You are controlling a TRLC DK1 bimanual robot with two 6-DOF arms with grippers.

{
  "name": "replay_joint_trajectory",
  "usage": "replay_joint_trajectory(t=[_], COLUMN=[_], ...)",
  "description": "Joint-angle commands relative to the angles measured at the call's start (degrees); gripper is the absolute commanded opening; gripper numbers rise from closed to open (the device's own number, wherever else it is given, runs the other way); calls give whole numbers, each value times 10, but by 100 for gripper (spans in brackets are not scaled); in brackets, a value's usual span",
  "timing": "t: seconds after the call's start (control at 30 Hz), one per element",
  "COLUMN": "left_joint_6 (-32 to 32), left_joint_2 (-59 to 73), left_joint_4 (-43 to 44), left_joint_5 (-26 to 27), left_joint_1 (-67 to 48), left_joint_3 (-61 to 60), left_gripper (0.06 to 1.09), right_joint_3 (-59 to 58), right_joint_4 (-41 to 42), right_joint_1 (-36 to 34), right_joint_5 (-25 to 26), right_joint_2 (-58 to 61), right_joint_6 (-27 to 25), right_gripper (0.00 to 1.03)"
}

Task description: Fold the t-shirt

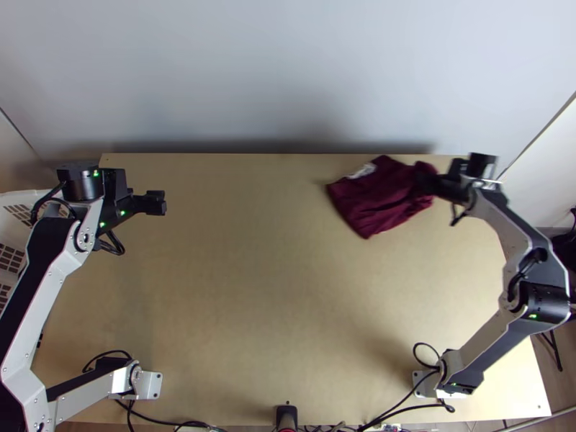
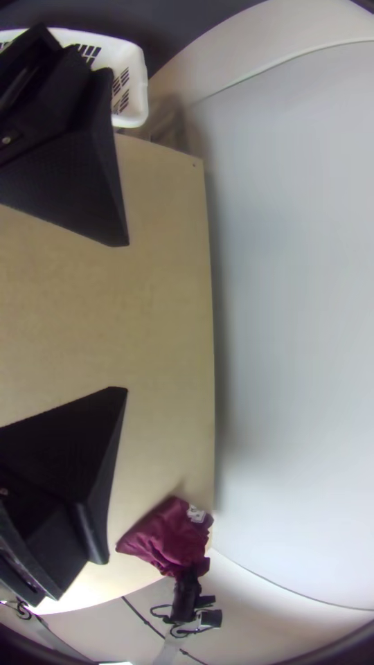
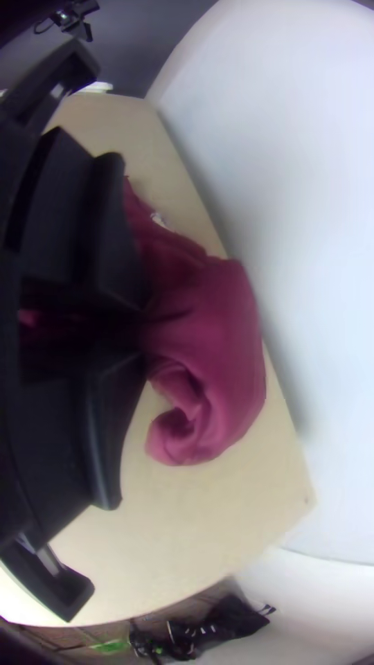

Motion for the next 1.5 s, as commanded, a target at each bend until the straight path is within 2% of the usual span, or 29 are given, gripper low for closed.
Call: replay_joint_trajectory(t=[0.0,0.37,0.53,0.83,1.07,1.1,1.13,1.23,1.27,1.47], left_joint_6=[-5,-9,-9,-15,-20,-20,-20,-19,-19,-19], left_joint_2=[10,11,0,-25,-37,-38,-38,-41,-41,-41], left_joint_4=[6,12,6,7,3,2,0,0,0,11], left_joint_5=[1,1,1,1,1,1,1,1,1,1], left_joint_1=[-7,-3,2,3,1,1,1,4,4,5], left_joint_3=[2,3,-7,-44,-47,-47,-48,-52,-53,-54], left_gripper=[104,104,104,104,104,104,104,104,104,104], right_joint_3=[19,128,216,264,262,261,258,242,237,232], right_joint_4=[-19,-35,-65,-65,-70,-85,-93,-119,-127,-207], right_joint_1=[-104,-167,-187,-211,-210,-208,-205,-200,-198,-195], right_joint_5=[-20,-20,-19,-12,-8,-8,-8,-8,-9,-9], right_joint_2=[9,101,154,215,227,221,216,189,180,129], right_joint_6=[-60,-115,-119,-169,-161,-162,-162,-161,-161,-166], right_gripper=[3,3,3,3,3,6,20,86,97,99])
